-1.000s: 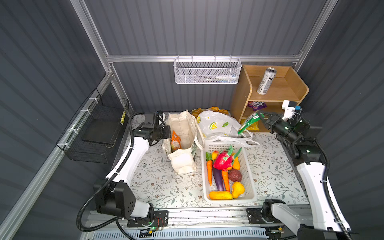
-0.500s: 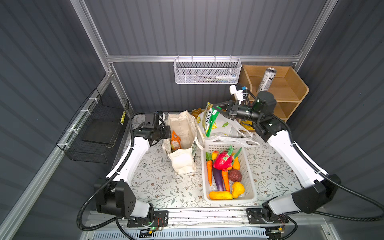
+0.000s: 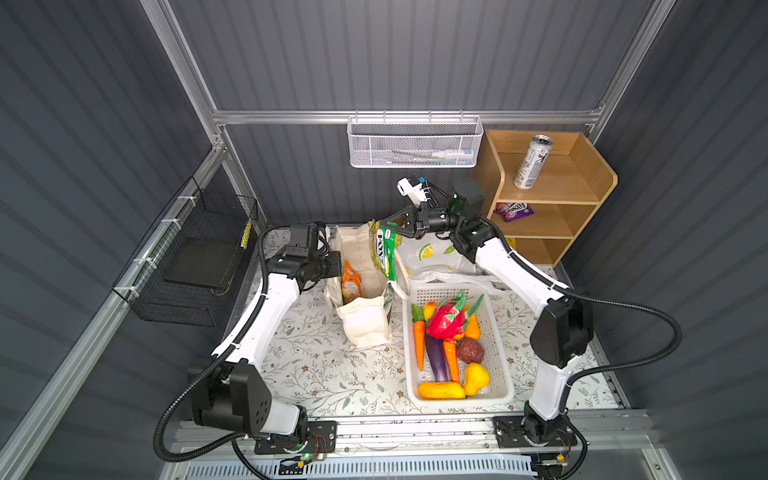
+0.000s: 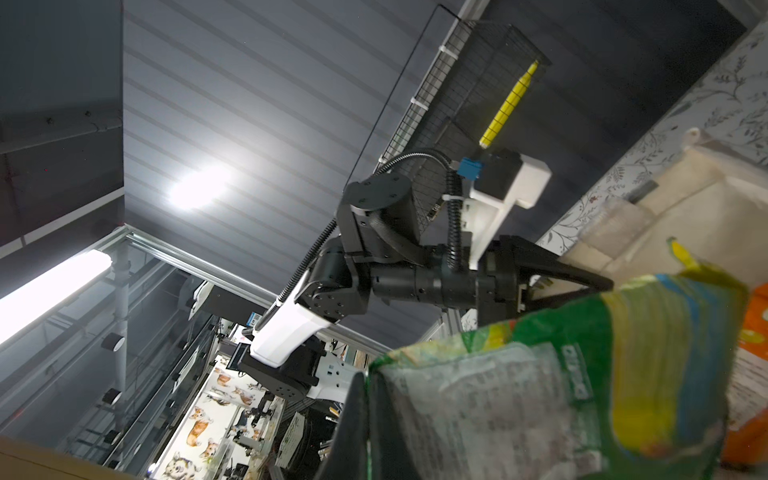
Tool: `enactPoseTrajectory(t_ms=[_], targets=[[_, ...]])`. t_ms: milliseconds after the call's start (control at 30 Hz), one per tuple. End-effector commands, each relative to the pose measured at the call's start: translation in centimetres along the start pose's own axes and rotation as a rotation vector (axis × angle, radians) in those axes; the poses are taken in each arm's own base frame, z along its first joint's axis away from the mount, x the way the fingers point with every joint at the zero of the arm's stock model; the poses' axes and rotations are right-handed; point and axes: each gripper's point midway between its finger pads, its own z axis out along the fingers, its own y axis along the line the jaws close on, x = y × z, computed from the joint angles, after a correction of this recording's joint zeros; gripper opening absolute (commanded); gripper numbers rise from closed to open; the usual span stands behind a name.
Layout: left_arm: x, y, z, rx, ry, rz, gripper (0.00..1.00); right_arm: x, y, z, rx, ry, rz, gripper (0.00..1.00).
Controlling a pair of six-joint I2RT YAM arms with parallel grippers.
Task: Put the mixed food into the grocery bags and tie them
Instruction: 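Carry the green Fox's bag over the tote bag with the right gripper, then release the green bag into the tote and grasp the tote rim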
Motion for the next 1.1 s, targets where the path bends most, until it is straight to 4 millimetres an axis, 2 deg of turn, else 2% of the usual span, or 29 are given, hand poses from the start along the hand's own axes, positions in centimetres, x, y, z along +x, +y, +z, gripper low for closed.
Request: enactPoseTrajectory(t_ms=[0, 133, 333, 400, 433, 500, 533, 667, 767, 867, 967, 1067], targets=[[0.6, -0.3, -0.4, 0.020, 0.008, 0.019, 0.00, 0.4, 0.6, 0.2, -0.046, 0.054, -0.053, 0.00], [0.8, -0.3, -0.5, 0.020, 0.008, 0.022, 0.00, 0.6, -2.1, 0.5, -0.022, 0.055, 0.014, 0.00], [0.7, -0.3, -0.4, 0.022, 0.002, 0.030, 0.00, 0.7, -5.1, 0.8, 0.022, 0.041, 0.111, 0.00], [0.7, -0.3, -0.4, 0.023, 0.003, 0.032, 0.00, 0.8, -5.9, 0.8, 0.040, 0.032, 0.146, 0.30], [0.7, -0.3, -0.3, 0.023, 0.005, 0.032, 0.00, 0.8, -6.1, 0.8, 0.044, 0.031, 0.150, 0.39], [0.8, -0.3, -0.2, 0.022, 0.008, 0.033, 0.00, 0.7, -5.8, 0.5, 0.063, 0.016, 0.142, 0.53], [0.8, -0.3, -0.2, 0.022, 0.008, 0.033, 0.00, 0.7, -5.6, 0.3, 0.079, 0.009, 0.137, 0.55], [0.8, -0.2, -0.2, 0.020, 0.010, 0.038, 0.00, 0.6, -4.0, -0.6, 0.169, -0.010, 0.070, 0.57], [0.8, -0.1, -0.1, 0.015, 0.012, 0.038, 0.00, 0.7, -3.8, -1.9, 0.315, -0.039, 0.001, 0.57], [0.7, 0.0, -0.1, 0.005, 0.009, 0.041, 0.00, 1.2, -5.8, -4.3, 0.559, -0.083, -0.013, 0.58], [0.5, 0.1, -0.2, -0.003, 0.004, 0.045, 0.00, 2.1, -8.7, -6.8, 0.793, -0.095, -0.014, 0.64], [0.4, 0.2, -0.3, -0.013, 0.003, 0.045, 0.00, 2.8, -10.3, -6.8, 0.852, -0.074, -0.001, 0.68]])
